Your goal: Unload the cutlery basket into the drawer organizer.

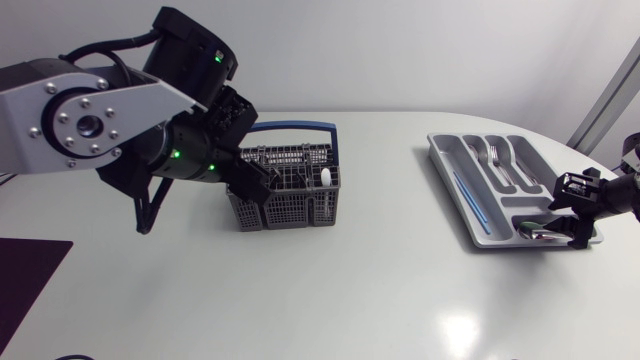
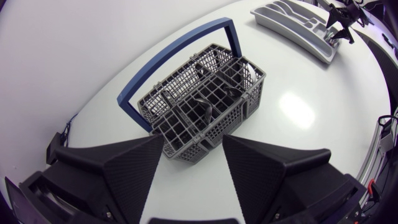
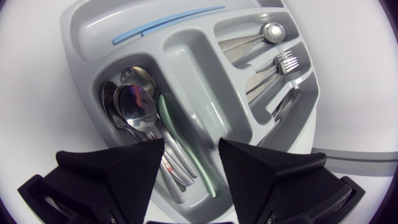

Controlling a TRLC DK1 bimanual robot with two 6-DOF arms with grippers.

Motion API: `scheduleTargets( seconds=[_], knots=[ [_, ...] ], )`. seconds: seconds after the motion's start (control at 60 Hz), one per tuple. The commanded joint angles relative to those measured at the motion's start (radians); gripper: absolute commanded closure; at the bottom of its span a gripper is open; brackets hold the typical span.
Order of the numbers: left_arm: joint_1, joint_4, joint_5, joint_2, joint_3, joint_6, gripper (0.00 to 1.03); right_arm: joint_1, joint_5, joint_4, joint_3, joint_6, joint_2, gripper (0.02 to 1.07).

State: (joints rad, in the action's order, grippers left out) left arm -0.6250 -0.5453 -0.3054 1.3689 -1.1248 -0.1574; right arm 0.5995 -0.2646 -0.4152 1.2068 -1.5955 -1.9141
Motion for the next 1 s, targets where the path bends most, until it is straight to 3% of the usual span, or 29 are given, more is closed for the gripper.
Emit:
scheduleTargets(
  seconds=[0.0, 0.183, 0.667, 0.983],
  knots=[
    [-0.008, -0.01, -0.011, 0.027, -0.017, 0.016, 0.36, -0.003, -0.005, -0.022, 0.005, 0.057, 0.032, 0.22],
    [-0.016, -0.041, -0.014, 0.067, -0.055, 0.03, 0.37, -0.043, -0.027, -0.117, 0.01, 0.17, 0.093, 0.12],
    [-0.085, -0.15, -0.04, 0.187, -0.19, 0.067, 0.4, -0.259, -0.065, -0.309, -0.05, 0.456, 0.326, 0.12],
    [-0.09, -0.163, -0.106, 0.262, -0.239, 0.093, 0.41, -0.494, -0.055, -0.338, -0.127, 0.664, 0.494, 0.12]
  ],
)
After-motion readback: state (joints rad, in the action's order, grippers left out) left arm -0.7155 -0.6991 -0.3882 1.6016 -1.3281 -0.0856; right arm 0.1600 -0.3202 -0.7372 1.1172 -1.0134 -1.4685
